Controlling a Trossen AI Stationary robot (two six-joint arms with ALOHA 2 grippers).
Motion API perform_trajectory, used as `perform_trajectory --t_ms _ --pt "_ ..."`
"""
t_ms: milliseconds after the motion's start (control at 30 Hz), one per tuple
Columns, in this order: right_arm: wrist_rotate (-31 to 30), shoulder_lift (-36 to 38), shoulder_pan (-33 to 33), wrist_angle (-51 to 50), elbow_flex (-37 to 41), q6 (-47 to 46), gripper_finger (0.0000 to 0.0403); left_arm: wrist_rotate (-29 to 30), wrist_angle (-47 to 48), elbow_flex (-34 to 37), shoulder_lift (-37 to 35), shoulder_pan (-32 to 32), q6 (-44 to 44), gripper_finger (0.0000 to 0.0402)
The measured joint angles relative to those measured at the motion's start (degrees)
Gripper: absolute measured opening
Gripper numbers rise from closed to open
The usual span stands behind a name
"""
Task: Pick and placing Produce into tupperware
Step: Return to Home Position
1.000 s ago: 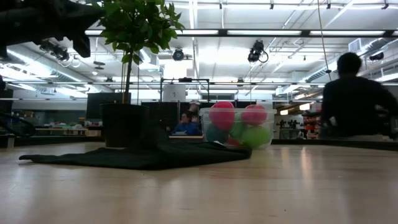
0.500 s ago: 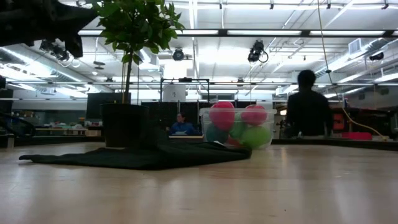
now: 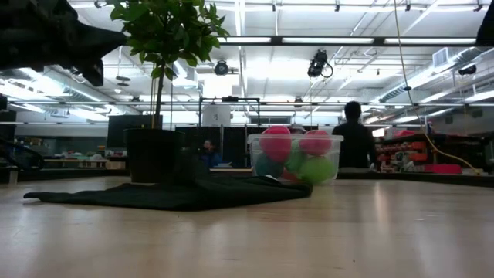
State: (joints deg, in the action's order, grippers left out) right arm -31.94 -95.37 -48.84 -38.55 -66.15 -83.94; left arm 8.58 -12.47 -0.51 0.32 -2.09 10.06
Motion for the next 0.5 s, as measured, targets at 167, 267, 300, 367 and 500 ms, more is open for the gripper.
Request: perform_trajectory --t_ms 167,267,300,367,500 --pt "-4.3 0.0 -0.4 0.6 0.0 0.1 0.0004 -0.1 1.3 0.0 0.0 0.0 2.7 0.0005" --pt "-8.7 0.0 -0.5 1.6 0.0 0.0 0.0003 -1.0 4.1 0.0 0.0 0.0 5.8 0.0014" --pt "-10.1 0.0 -0.5 1.6 0.0 0.0 0.0003 -1.3 4.8 0.0 0.0 0.0 6.5 0.0016" --pt "-13.3 0.4 -0.5 1.5 0.0 0.2 0.0002 -1.3 6.9 0.0 0.0 0.0 9.2 0.0019" --pt "-18.7 3.0 0.1 1.5 0.0 4.8 0.0002 -1.3 8.6 0.0 0.0 0.0 11.7 0.0016"
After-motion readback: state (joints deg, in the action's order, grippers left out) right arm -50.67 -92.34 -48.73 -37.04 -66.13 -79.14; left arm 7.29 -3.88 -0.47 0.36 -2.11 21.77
